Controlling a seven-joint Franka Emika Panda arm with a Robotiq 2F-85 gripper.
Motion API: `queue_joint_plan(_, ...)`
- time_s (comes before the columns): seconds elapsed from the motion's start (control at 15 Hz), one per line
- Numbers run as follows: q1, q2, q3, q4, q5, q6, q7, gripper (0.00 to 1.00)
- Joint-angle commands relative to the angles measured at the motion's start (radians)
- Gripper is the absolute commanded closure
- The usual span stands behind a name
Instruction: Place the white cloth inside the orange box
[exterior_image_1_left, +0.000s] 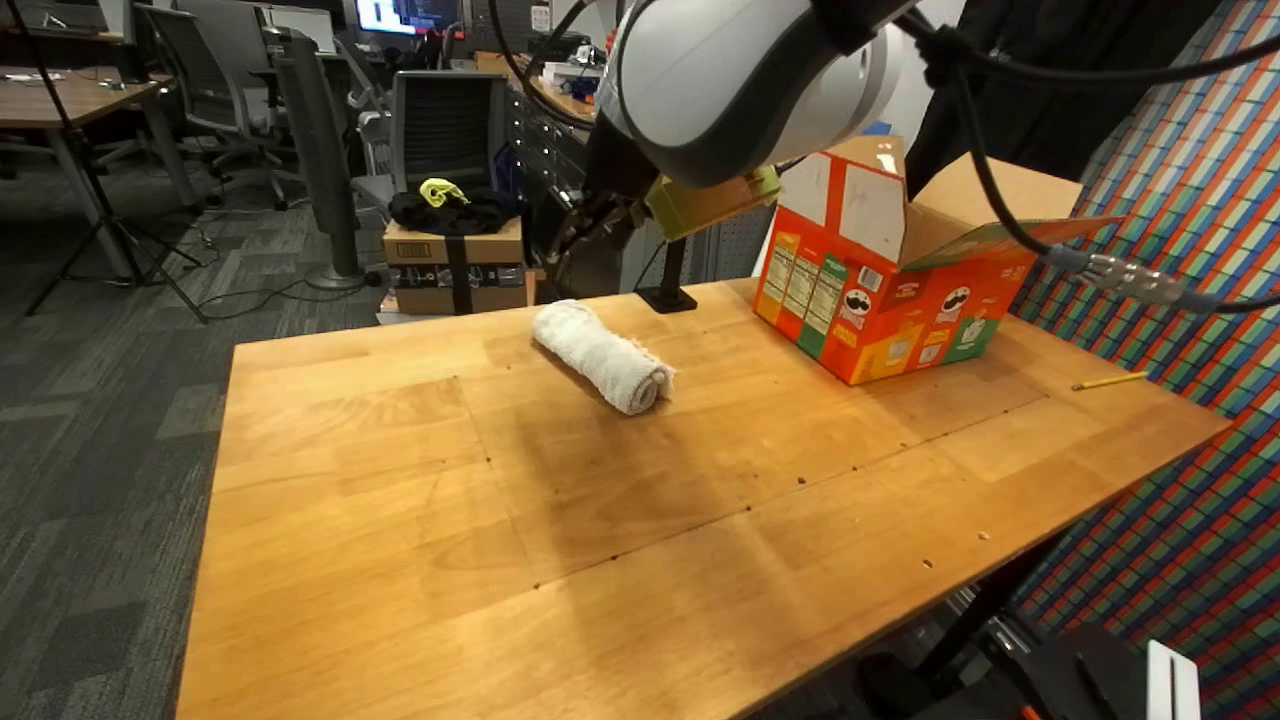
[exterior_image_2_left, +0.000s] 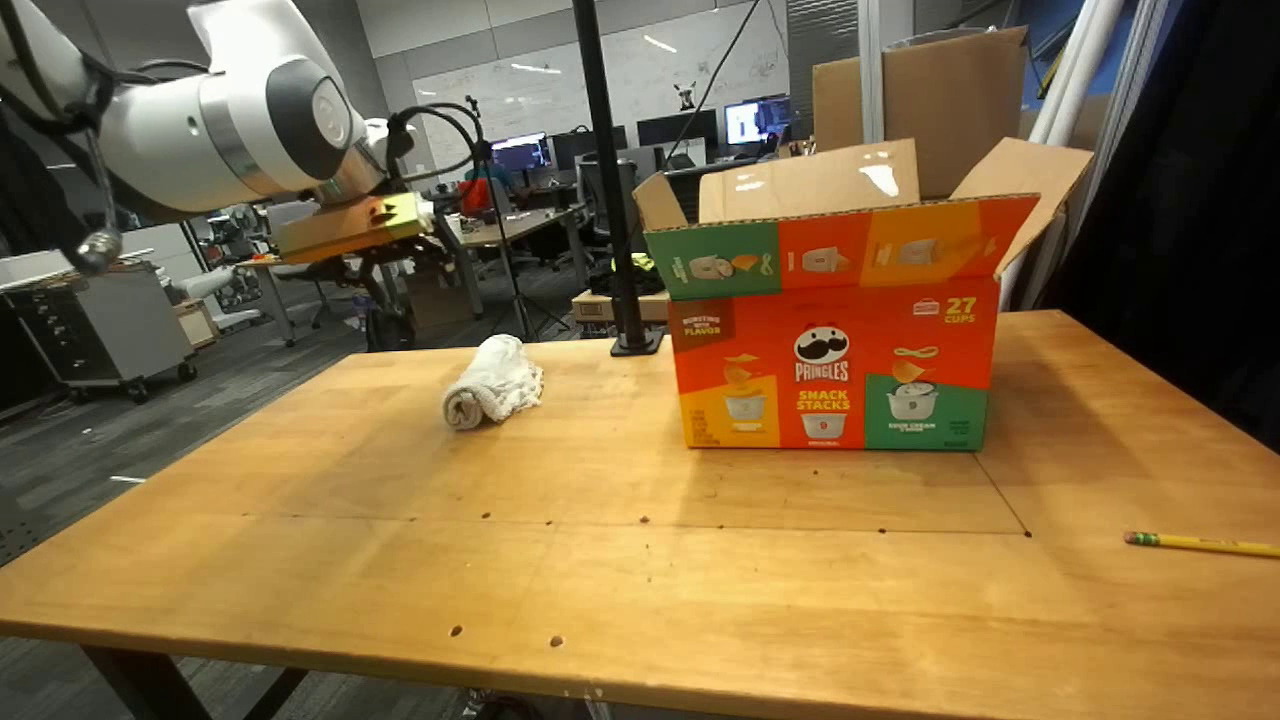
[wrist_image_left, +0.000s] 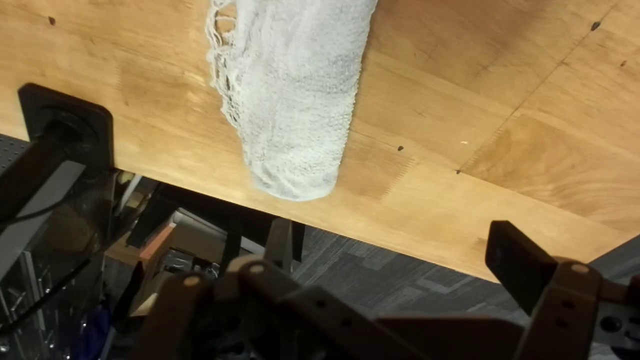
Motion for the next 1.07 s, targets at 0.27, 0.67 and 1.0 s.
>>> queue_joint_plan(0.27,-0.036,0.156,0.035,0.096,0.116,0.1,-0.263,0.0)
queue_joint_plan(0.67,-0.087,0.207,0.073,0.082,0.209,0.101,-0.409,0.0)
queue_joint_plan(1.0,-0.143,0.239,0.119,0.071,0.238,0.096,-0.469,0.0)
